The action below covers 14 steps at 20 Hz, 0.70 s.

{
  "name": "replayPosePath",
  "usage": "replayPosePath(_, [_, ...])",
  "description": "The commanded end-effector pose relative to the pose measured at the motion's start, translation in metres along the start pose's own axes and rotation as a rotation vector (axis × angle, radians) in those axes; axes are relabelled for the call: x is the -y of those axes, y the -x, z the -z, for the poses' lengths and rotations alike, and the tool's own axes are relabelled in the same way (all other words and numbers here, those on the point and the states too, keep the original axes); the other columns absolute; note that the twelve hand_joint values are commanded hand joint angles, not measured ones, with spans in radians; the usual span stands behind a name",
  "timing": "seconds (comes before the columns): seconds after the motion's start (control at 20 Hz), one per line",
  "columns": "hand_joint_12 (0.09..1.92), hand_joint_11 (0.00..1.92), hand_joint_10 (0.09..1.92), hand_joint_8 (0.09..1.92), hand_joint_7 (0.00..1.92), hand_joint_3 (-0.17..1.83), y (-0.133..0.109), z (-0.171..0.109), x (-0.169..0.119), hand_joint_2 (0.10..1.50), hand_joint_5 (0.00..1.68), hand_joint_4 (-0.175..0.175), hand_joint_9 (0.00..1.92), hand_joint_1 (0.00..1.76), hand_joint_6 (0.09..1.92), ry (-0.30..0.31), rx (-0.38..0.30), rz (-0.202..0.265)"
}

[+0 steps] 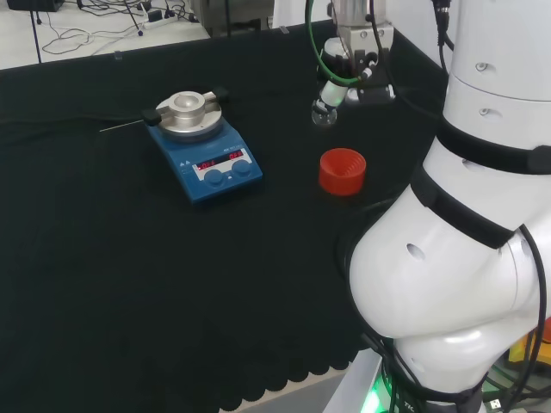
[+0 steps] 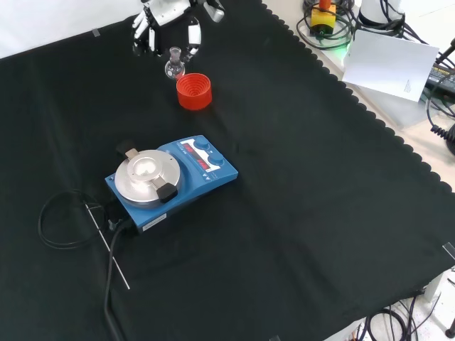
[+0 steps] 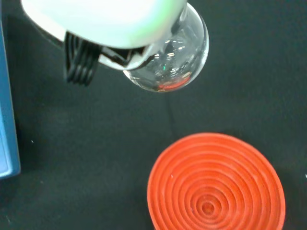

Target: Place the round-bottom flask on the heater.

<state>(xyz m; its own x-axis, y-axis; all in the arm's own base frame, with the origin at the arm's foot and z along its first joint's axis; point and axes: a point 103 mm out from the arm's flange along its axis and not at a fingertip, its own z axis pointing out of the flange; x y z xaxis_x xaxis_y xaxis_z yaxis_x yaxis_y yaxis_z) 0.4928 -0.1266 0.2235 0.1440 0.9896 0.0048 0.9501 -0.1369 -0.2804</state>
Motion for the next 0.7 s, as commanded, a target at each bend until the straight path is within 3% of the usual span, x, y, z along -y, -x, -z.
replayPosePath(0.05, [1.35,0.38,0.61,0.69,0.41,1.06,-0.021,0.019,-0.009,0.5,1.18,0.175,0.62,1.11,1.06,-0.011,0.031,0.034])
replayPosePath(0.7, [1.34,0.39,0.6,0.69,0.41,1.06,-0.077,0.067,-0.049,0.5,1.18,0.175,0.63,1.11,1.06,0.009,0.099,0.138])
